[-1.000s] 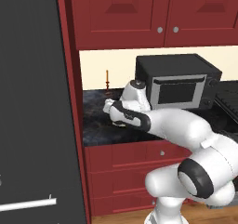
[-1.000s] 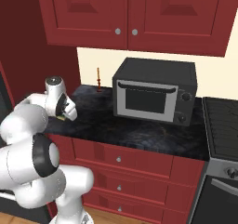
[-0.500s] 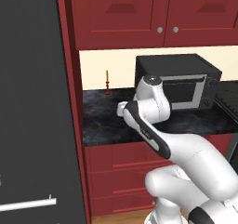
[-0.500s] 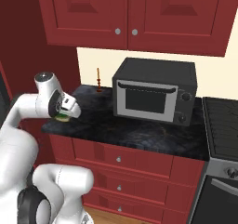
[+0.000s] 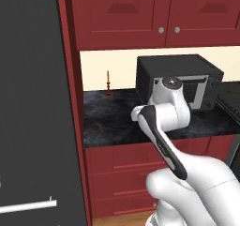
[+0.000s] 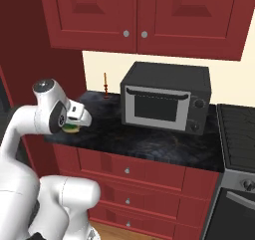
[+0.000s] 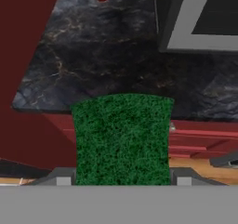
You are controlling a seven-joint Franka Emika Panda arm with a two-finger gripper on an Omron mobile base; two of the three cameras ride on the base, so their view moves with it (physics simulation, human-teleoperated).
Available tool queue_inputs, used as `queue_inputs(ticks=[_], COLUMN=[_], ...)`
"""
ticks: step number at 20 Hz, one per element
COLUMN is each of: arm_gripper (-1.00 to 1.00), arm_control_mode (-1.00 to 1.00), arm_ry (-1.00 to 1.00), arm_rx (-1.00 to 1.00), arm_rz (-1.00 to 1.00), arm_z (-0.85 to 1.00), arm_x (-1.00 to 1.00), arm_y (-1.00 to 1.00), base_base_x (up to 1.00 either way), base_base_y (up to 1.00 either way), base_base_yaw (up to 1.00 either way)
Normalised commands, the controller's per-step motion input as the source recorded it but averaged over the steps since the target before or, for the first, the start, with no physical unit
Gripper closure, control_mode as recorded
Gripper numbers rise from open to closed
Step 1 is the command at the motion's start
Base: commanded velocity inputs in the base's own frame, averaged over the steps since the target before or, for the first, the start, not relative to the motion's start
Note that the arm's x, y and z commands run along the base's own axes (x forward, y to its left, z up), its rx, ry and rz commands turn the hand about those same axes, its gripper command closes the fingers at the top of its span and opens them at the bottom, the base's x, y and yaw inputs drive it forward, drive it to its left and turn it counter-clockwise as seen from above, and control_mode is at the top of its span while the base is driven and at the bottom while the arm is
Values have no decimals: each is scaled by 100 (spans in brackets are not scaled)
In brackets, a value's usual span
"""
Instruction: Place the sponge inside the microwave to prepare for sanitizing.
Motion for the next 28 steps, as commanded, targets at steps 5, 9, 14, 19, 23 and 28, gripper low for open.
queue_inputs(ticks=[5,9,14,19,23,28], arm_gripper=[100,100,100,100,100,100], arm_control_mode=[-100,-100,-100,-100,-100,-100], arm_ry=[0,5,8,1,0,1], arm_rx=[8,0,0,0,0,0], arm_rz=[2,0,0,0,0,0], arm_z=[23,64,42,17,-5,-4], arm_x=[-38,-55,-51,-55,-31,-1], arm_y=[-16,0,0,0,0,0], base_base_x=[0,0,0,0,0,0], base_base_y=[0,0,0,0,0,0], base_base_yaw=[0,0,0,0,0,0])
